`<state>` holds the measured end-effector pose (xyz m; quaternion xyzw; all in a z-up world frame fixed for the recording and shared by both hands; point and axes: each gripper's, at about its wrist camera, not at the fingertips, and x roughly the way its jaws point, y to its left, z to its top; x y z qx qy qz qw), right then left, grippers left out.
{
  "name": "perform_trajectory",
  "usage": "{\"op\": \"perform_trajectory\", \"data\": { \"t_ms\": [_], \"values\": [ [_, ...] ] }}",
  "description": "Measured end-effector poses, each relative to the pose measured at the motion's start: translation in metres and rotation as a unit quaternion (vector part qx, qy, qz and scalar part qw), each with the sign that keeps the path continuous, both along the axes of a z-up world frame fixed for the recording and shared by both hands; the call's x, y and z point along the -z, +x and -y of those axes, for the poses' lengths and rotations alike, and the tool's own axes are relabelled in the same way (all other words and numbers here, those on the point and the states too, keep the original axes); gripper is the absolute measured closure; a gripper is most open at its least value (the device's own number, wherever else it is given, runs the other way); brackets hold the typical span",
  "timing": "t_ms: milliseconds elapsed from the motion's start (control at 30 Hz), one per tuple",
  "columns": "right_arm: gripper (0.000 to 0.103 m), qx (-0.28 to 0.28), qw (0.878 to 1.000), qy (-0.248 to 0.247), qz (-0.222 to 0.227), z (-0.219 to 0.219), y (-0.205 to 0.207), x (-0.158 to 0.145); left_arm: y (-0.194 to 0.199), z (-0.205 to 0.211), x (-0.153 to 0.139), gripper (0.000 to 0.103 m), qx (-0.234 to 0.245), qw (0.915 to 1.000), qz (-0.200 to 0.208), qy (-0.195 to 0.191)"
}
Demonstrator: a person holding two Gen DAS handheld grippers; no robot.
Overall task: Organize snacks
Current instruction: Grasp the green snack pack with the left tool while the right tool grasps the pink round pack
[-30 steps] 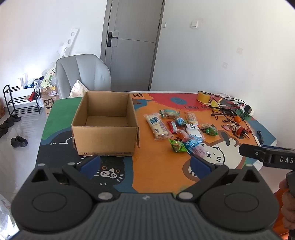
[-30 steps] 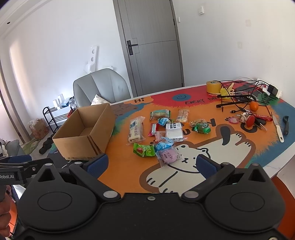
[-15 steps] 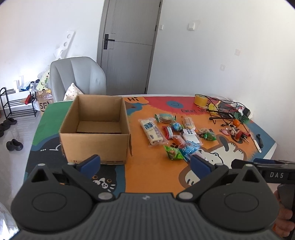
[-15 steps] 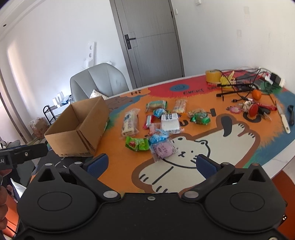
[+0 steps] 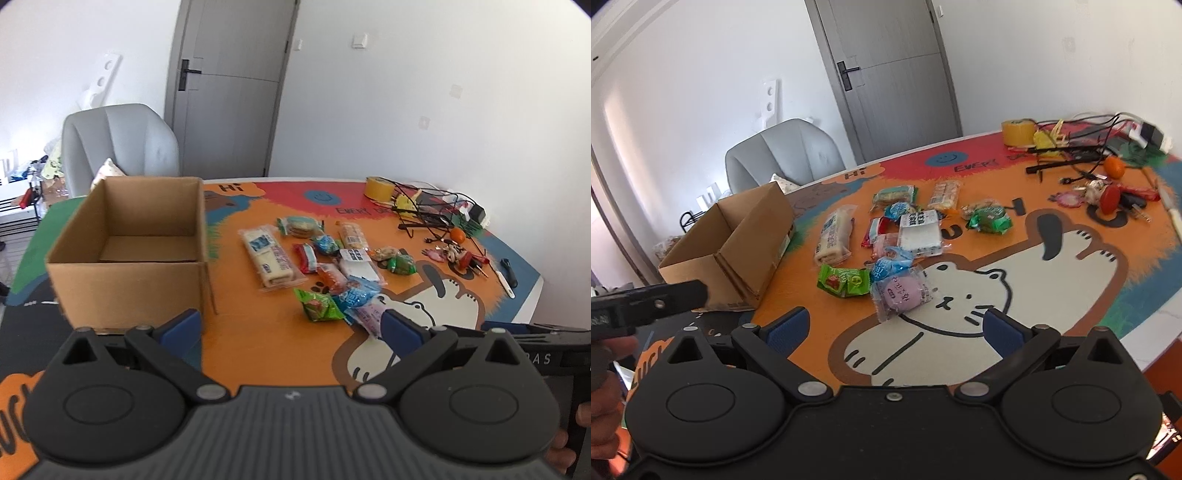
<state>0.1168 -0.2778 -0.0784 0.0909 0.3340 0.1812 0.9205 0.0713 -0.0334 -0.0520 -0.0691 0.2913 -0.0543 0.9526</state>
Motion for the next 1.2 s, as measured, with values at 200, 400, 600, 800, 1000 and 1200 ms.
{"op": "perform_trajectory", "data": {
  "t_ms": [200, 400, 600, 800, 1000, 1200],
  "values": [
    [0.014, -0.014, 1.0, -0.001, 0.001, -0.002, 0.014, 0.009, 0.024, 0.007, 0.015, 0.002, 0.017, 0.9996, -0.022, -0.004],
    [0.018, -0.017, 1.0, 0.0, -0.009, -0.003, 0.03, 0.02, 0.045, 0.012, 0.023, 0.007, 0.028, 0.9991, -0.027, -0.015],
    [0.018, -0.032, 0.999, -0.015, -0.015, -0.01, 0.047, 0.032, 0.073, 0.017, 0.033, 0.016, 0.038, 0.9985, -0.037, -0.016],
    [0.018, -0.039, 0.999, -0.02, -0.029, -0.018, 0.065, 0.048, 0.098, 0.02, 0.049, 0.022, 0.033, 0.9976, -0.057, -0.021],
    [0.018, -0.052, 0.997, -0.029, -0.039, -0.029, 0.08, 0.059, 0.115, 0.02, 0.063, 0.022, 0.021, 0.9971, -0.07, -0.024],
    [0.025, -0.05, 0.998, -0.034, -0.028, -0.029, 0.089, 0.06, 0.129, 0.02, 0.075, 0.026, 0.013, 0.9955, -0.089, -0.03]
  ]
}}
